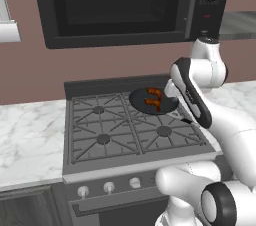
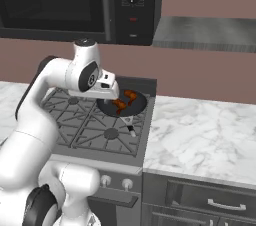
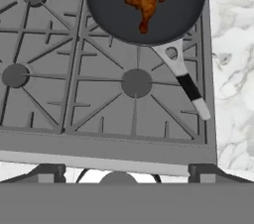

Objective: Take the chicken drumsticks from the pan and place one on each plate on the dining counter.

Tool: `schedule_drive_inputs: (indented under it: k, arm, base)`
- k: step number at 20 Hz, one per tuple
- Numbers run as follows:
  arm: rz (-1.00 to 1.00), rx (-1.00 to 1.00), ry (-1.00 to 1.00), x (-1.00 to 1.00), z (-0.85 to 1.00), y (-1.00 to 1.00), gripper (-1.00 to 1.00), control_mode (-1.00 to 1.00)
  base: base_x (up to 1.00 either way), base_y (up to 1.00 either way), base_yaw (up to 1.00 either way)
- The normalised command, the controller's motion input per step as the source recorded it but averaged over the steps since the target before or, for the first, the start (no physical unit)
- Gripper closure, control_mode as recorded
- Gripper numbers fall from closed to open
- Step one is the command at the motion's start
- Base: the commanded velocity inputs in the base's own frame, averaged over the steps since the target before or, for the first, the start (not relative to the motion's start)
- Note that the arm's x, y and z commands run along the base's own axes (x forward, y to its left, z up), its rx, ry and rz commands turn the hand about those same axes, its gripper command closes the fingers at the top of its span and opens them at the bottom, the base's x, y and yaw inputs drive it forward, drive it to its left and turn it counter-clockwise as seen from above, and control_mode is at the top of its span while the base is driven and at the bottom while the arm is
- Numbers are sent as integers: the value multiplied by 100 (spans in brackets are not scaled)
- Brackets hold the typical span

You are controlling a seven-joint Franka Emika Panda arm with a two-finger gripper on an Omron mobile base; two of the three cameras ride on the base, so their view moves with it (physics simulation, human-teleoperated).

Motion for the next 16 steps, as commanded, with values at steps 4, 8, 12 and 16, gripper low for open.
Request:
schedule_drive_inputs:
  k: [4, 8, 12, 16]
  arm:
    - [-14, 0, 0, 38, -42, -8, -100, -100]
    - [-17, 0, 0, 53, -38, 0, -100, -100]
    - [-8, 0, 0, 49, -32, 0, -100, -100]
    - [-4, 0, 0, 46, -29, 0, -100, -100]
  base:
    - [0, 0, 0]
    - [0, 0, 0]
    - [0, 0, 0]
    - [0, 0, 0]
